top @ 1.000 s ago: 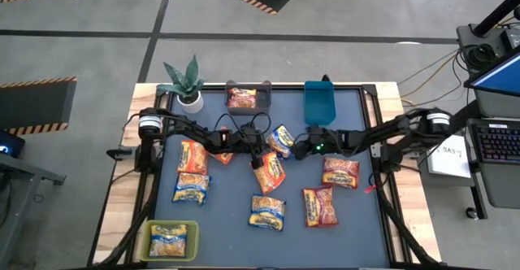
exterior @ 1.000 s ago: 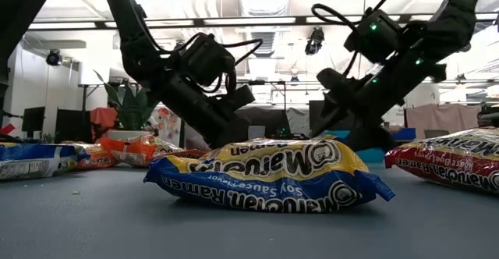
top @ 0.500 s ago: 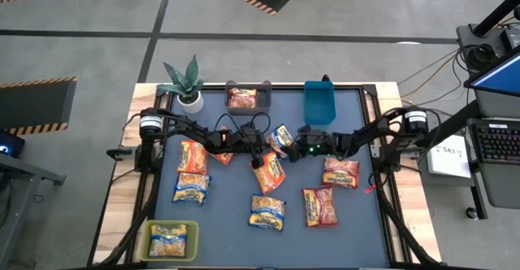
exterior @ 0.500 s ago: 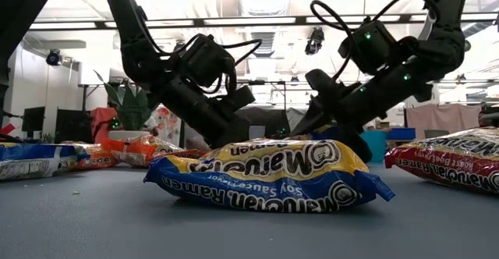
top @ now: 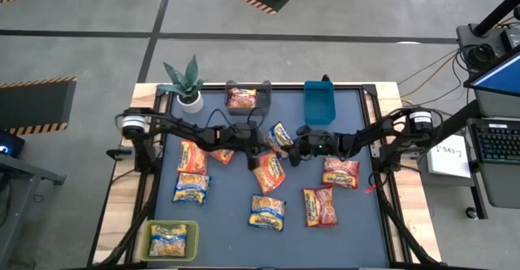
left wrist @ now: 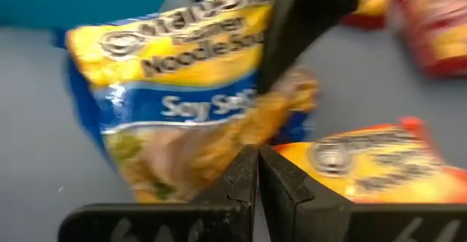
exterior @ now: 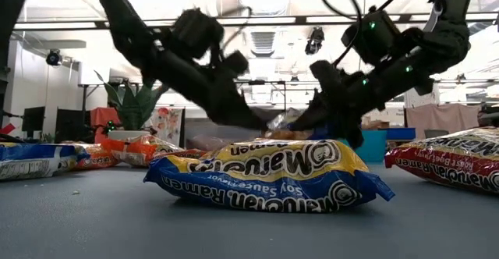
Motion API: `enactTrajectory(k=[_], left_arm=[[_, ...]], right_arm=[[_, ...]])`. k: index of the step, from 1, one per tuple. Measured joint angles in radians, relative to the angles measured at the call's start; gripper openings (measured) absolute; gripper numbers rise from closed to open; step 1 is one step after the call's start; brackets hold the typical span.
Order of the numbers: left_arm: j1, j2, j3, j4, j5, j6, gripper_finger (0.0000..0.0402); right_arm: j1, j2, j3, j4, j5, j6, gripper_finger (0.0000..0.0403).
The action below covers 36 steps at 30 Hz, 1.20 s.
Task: Sort Maruchan noodles
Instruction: Put the blue noodle pack into the yellow bin
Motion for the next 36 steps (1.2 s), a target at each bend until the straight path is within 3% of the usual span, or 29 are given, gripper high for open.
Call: enactTrajectory(k=[4,11,18,28,31,36], left_arm=[[0.000,-0.157,-0.053,0.011,0.078,0.003,0.0000],[0.000,-0.443,-0.164,0.018,0.086,-0.006,0.0006],[-0.001,-0.587,-0.267,0.029,0.085,-0.061,0.0091],[-0.023,-0.504,-0.313,0.164,0.112,-0.122,0.0275],[-0.032,-0.446,-0.318,0.268,0.196,-0.117,0.0301],[-0.033,-0.349,-0.307,0.396,0.211,-0.157,0.0310]], right_arm=[[0.027,-0.053,0.001,0.003,0.034,-0.153,0.0115],[0.123,-0.134,0.024,0.014,0.080,-0.485,0.0111],[0.191,-0.153,0.065,0.007,0.098,-0.672,0.0111],[0.221,-0.138,0.136,-0.059,0.100,-0.831,0.0111],[0.221,-0.136,0.144,-0.064,0.100,-0.855,0.0111],[0.221,-0.131,0.149,-0.066,0.098,-0.885,0.0111]])
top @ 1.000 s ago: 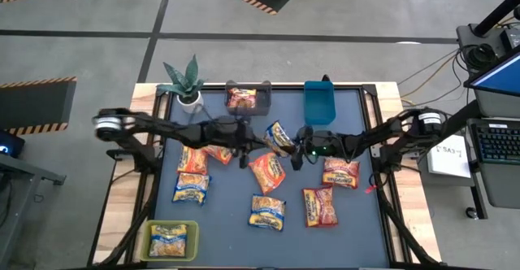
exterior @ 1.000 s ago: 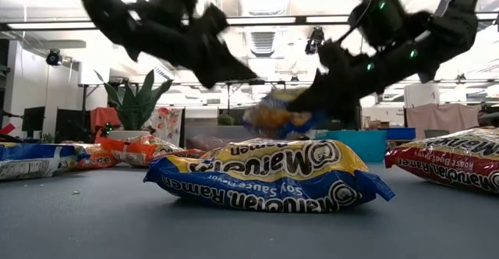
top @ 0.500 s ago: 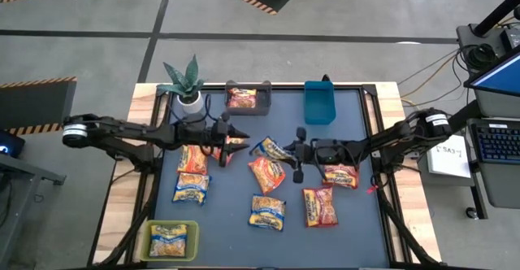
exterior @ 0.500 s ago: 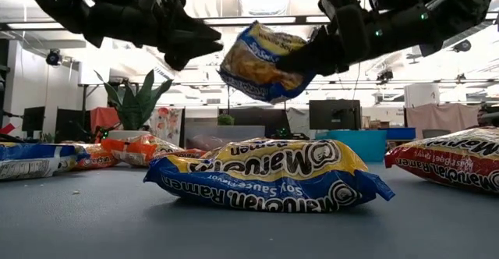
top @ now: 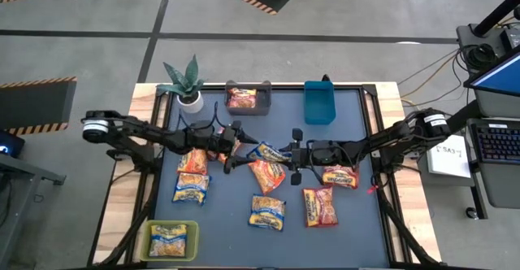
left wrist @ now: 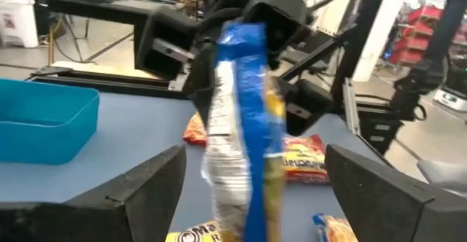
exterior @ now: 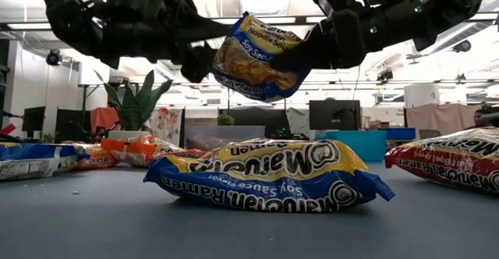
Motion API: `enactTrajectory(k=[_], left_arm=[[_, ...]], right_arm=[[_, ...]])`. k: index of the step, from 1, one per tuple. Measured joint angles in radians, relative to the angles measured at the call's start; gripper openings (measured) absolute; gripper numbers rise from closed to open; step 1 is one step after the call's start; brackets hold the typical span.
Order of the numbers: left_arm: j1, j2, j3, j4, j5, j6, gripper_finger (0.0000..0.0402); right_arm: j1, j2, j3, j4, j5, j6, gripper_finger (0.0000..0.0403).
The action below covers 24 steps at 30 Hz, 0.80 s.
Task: Sort Maruchan noodles
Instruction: Put the blue noodle pack into the yellow bin
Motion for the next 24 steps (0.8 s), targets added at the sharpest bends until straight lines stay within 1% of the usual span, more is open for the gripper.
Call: enactTrajectory(k=[6,11,14,17,21,24], left_arm=[[-0.001,0.113,0.063,0.063,-0.001,-0.027,0.0289],[-0.002,0.154,0.090,0.066,-0.001,-0.025,0.0250],[-0.002,0.155,0.084,0.068,-0.017,-0.024,0.0210],[-0.002,0.142,0.078,0.054,-0.026,-0.028,0.0161],[-0.002,0.136,0.079,0.049,-0.027,-0.028,0.0094],[-0.002,0.135,0.079,0.049,-0.026,-0.029,0.0060]], right_arm=[[0.000,0.006,0.004,-0.011,0.000,-0.003,0.0111],[0.000,0.006,0.003,-0.045,-0.001,-0.002,0.0115],[0.000,0.006,0.003,-0.052,-0.001,-0.002,0.0126],[0.000,0.006,0.003,-0.049,0.000,-0.001,0.0135],[0.000,0.006,0.004,-0.049,0.002,0.012,0.0136],[0.000,0.006,0.006,-0.049,0.002,0.030,0.0137]])
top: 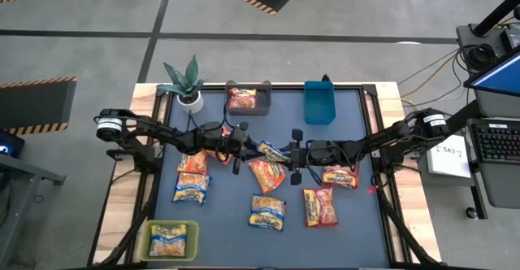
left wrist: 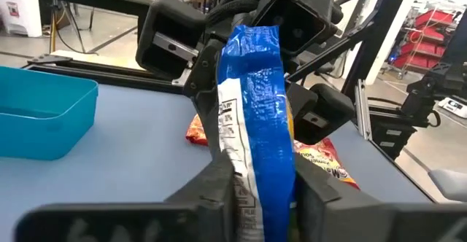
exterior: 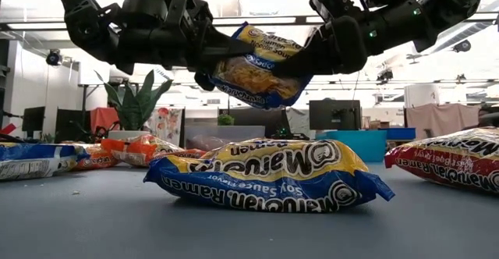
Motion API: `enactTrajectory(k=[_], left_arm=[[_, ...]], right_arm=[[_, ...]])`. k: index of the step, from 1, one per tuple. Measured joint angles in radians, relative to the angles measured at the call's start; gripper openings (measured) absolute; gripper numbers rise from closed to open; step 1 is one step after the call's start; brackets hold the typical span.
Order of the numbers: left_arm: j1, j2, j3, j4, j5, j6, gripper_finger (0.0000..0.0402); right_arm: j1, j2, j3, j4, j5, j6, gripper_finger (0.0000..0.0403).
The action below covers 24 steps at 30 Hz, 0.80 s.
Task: Sort Maruchan noodles
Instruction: Put the blue noodle pack into the yellow bin
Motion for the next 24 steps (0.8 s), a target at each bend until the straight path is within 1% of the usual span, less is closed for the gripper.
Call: enactTrajectory(k=[2,6,13,17,20,24], left_arm=[[0.000,0.000,0.000,0.000,0.000,0.000,0.0048],[0.000,0.000,0.000,0.000,-0.003,-0.003,0.0044],[0.000,-0.002,0.008,0.000,-0.005,-0.022,0.0045],[-0.014,-0.016,0.029,-0.015,-0.005,-0.047,0.0045],[-0.036,-0.042,0.067,-0.097,-0.005,-0.048,0.0044],[-0.073,-0.092,0.160,-0.347,-0.004,-0.039,0.0044]], right_arm=[[0.000,0.000,0.000,0.000,0.000,0.019,0.0143],[0.000,-0.001,0.000,0.001,0.000,0.071,0.0166],[0.000,-0.035,0.002,0.008,-0.001,0.111,0.0228],[0.000,-0.103,0.002,-0.005,-0.001,0.092,0.0264],[0.000,-0.185,0.002,-0.054,-0.002,0.059,0.0285],[0.000,-0.318,0.002,-0.104,-0.001,0.022,0.0304]])
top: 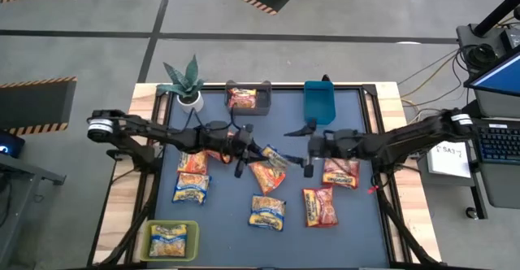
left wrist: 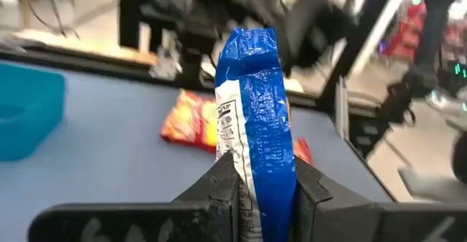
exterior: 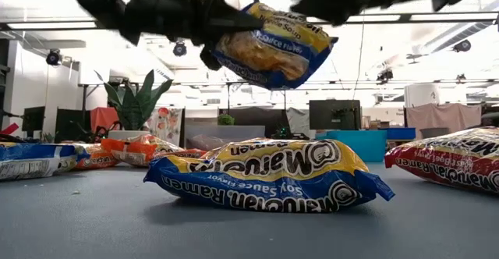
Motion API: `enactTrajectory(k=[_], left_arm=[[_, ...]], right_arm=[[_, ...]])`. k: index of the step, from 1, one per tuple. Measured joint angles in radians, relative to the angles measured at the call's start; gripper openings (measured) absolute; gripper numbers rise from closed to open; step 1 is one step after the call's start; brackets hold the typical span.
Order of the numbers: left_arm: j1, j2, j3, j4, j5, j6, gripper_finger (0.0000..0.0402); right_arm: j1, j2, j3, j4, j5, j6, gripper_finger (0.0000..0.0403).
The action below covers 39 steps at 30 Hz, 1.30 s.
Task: Sort Maruchan noodles
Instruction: Put the blue noodle pack into the yellow bin
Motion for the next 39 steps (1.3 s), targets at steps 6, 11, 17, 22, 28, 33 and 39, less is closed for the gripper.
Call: enactTrajectory(k=[6,11,17,22,28,33,39], left_arm=[[-0.081,-0.108,0.198,-0.572,-0.020,0.061,0.0043],[-0.188,-0.136,0.440,-1.090,-0.176,0.047,0.0043],[-0.322,-0.099,0.717,-1.560,-0.232,-0.173,0.0043],[-0.440,-0.053,0.859,-1.846,-0.233,-0.483,0.0043],[-0.642,-0.004,0.885,-1.912,-0.235,-0.850,0.0043],[-0.789,0.038,0.875,-1.917,-0.423,-1.438,0.0043],[-0.921,0.108,0.875,-1.877,-0.529,-2.001,0.0043]], right_arm=[[0.000,-0.158,-0.009,-0.104,0.000,0.006,0.0313],[0.000,-0.229,-0.021,-0.130,0.000,-0.017,0.0313],[0.000,-0.235,-0.037,-0.130,0.000,-0.036,0.0313],[0.000,-0.233,-0.038,-0.130,0.000,-0.052,0.0313],[0.000,-0.233,-0.038,-0.129,0.000,-0.050,0.0313],[0.000,-0.233,-0.038,-0.131,0.000,-0.018,0.0313],[0.000,-0.233,-0.038,-0.130,-0.001,-0.043,0.0313]])
